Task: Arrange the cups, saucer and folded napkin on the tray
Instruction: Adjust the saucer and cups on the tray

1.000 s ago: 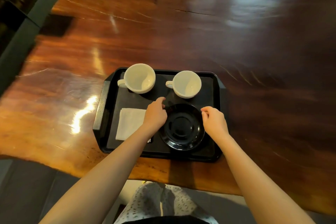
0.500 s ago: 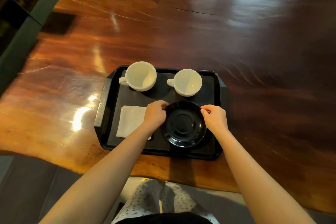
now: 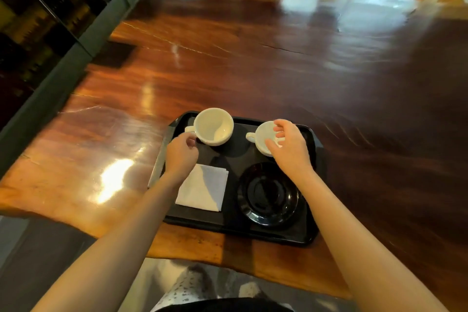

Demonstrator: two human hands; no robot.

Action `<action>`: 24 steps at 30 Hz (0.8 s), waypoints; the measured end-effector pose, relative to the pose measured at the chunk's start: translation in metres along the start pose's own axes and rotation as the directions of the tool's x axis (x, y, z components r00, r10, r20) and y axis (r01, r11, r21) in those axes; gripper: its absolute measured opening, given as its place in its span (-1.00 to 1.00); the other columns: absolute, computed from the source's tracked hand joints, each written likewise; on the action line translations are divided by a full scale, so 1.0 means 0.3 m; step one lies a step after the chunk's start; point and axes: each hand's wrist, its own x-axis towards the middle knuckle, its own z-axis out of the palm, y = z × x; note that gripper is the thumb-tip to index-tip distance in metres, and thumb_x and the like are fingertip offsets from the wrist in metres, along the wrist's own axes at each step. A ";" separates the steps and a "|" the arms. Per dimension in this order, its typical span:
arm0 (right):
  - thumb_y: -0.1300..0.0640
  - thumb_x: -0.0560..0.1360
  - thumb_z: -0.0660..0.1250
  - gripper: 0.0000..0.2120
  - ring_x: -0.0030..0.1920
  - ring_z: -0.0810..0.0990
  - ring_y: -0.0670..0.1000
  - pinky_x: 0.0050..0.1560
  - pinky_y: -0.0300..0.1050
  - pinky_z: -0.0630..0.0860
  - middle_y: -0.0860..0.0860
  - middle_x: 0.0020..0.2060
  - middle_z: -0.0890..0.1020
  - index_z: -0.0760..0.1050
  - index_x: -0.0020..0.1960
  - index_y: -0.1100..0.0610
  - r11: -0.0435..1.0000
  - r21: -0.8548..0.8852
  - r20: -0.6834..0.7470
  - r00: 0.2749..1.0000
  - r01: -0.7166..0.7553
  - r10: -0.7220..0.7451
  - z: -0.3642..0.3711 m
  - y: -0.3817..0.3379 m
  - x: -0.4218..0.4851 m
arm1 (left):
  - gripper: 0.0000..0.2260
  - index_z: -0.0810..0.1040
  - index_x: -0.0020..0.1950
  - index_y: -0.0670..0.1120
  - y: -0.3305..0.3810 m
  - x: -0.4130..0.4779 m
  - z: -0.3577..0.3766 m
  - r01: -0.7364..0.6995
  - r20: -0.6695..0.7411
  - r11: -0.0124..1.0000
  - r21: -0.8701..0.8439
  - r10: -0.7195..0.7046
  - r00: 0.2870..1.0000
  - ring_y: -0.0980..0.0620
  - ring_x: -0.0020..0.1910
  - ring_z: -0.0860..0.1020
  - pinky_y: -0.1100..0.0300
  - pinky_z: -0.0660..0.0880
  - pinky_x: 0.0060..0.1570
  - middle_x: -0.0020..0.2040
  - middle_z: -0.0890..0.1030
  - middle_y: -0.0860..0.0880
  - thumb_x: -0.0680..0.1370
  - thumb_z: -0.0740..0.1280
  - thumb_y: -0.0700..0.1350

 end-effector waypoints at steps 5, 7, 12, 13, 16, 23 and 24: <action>0.18 0.40 0.46 -0.16 0.41 0.30 0.11 0.35 0.02 0.35 0.10 0.46 0.23 0.04 0.51 0.15 0.999 -0.037 0.388 0.921 -0.029 0.042 0.169 -0.114 0.114 | -0.53 0.39 0.37 -0.09 -0.029 0.141 -0.071 -0.055 0.036 0.998 -0.031 0.056 0.998 -0.01 0.16 0.50 0.13 0.47 0.09 0.25 0.52 -0.10 0.46 0.30 -0.30; 0.19 0.37 0.49 -0.10 0.44 0.25 0.16 0.39 0.13 0.30 0.16 0.47 0.21 -0.02 0.51 0.18 0.992 -0.099 0.433 0.894 -0.078 0.113 0.238 -0.116 0.125 | -0.43 0.31 0.43 -0.08 -0.027 0.182 -0.067 -0.105 0.157 0.994 0.001 0.104 0.982 -0.07 0.31 0.43 0.01 0.45 0.25 0.35 0.46 -0.11 0.44 0.34 -0.29; 0.21 0.30 0.52 -0.18 0.38 0.29 0.13 0.31 0.02 0.31 0.14 0.38 0.32 0.14 0.43 0.17 0.986 -0.046 0.366 0.916 -0.158 0.164 0.353 -0.083 0.106 | -0.36 0.27 0.46 -0.03 -0.030 0.250 -0.058 -0.150 0.429 0.987 -0.056 0.159 0.889 -0.07 0.36 0.39 0.00 0.41 0.26 0.37 0.45 -0.07 0.42 0.35 -0.34; 0.22 0.30 0.52 -0.20 0.36 0.31 0.11 0.29 -0.02 0.32 0.12 0.37 0.34 0.16 0.42 0.15 0.987 -0.009 0.350 0.924 -0.163 0.156 0.366 -0.076 0.106 | -0.38 0.30 0.44 -0.03 -0.031 0.261 -0.059 -0.160 0.444 0.984 -0.073 0.176 0.879 -0.07 0.36 0.38 -0.01 0.40 0.27 0.37 0.45 -0.07 0.42 0.35 -0.34; 0.22 0.31 0.51 -0.28 0.27 0.39 0.06 0.18 -0.13 0.34 0.10 0.31 0.39 0.24 0.36 0.14 0.986 0.070 0.271 0.954 -0.154 0.129 0.392 -0.062 0.110 | -0.43 0.35 0.41 -0.06 -0.039 0.285 -0.069 -0.184 0.452 0.977 -0.109 0.214 0.866 -0.05 0.34 0.40 0.03 0.38 0.27 0.35 0.47 -0.07 0.43 0.38 -0.31; 0.19 0.32 0.51 -0.27 0.20 0.37 -0.07 0.17 -0.18 0.40 0.06 0.30 0.38 0.20 0.37 0.09 0.963 0.187 0.210 0.966 -0.194 0.153 0.434 -0.032 0.080 | -0.47 0.39 0.38 -0.05 -0.052 0.311 -0.069 -0.253 0.474 0.959 -0.129 0.284 0.833 0.01 0.30 0.43 0.18 0.36 0.16 0.32 0.51 -0.03 0.44 0.39 -0.26; 0.18 0.32 0.51 -0.26 0.22 0.38 -0.06 0.17 -0.18 0.40 0.05 0.30 0.38 0.20 0.37 0.08 0.960 0.197 0.200 0.967 -0.199 0.160 0.436 -0.029 0.074 | -0.48 0.39 0.38 -0.04 -0.051 0.314 -0.067 -0.266 0.482 0.956 -0.127 0.294 0.826 0.02 0.30 0.43 0.19 0.36 0.16 0.32 0.51 -0.03 0.44 0.39 -0.26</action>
